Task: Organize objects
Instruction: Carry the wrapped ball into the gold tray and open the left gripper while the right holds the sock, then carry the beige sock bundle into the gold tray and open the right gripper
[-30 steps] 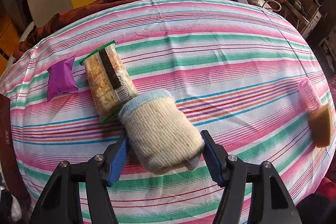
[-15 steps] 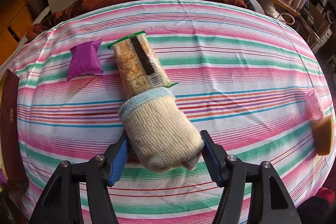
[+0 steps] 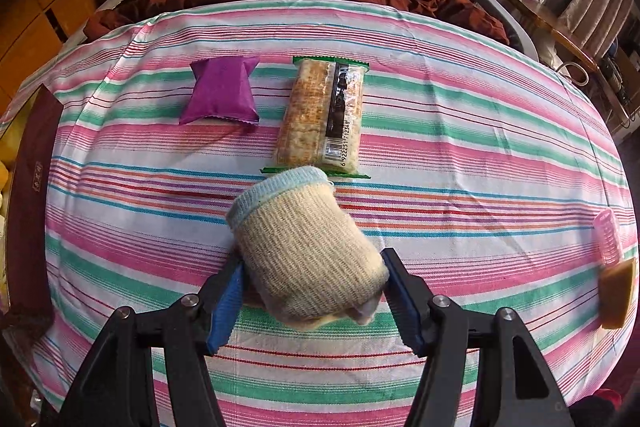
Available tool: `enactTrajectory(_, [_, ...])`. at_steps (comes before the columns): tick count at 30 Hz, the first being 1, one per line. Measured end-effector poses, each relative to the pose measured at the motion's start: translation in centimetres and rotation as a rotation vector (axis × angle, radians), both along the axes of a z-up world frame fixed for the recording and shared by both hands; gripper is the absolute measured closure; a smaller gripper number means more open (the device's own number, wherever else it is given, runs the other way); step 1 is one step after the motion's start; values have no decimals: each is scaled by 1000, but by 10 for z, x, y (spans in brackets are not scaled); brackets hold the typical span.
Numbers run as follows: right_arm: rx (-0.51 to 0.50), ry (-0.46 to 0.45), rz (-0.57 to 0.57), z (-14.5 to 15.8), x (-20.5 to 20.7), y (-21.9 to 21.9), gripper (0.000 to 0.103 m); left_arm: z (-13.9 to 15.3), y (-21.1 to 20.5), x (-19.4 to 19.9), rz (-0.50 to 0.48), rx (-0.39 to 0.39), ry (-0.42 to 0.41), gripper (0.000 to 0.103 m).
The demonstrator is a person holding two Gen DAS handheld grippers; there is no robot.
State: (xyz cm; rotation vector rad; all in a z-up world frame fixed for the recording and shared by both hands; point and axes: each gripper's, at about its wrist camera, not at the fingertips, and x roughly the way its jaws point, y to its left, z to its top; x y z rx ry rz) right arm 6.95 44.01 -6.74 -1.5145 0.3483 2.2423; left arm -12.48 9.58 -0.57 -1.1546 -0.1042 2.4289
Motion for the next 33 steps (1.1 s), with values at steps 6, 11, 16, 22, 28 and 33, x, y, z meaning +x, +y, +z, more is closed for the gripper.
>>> enactTrajectory(6, [20,-9,15,-3,-3,5,38,-5,-32,-37,93,-16,-40,66])
enactTrajectory(11, [19,-7,41,-2,-5,0,38,-23,-46,-50,129,-47,-98,56])
enactTrajectory(16, [26,-10,63,-2,-6,-5,38,-25,-61,-44,163,-25,-95,51])
enactTrajectory(22, [37,-28,75,-5,-8,-8,39,-16,-70,-12,162,-59,-14,48])
enactTrajectory(28, [47,-29,110,-8,-13,-16,41,-10,-65,24,114,-67,34,46])
enactTrajectory(33, [41,-8,131,-5,-15,-22,43,-5,-55,45,62,-58,46,46])
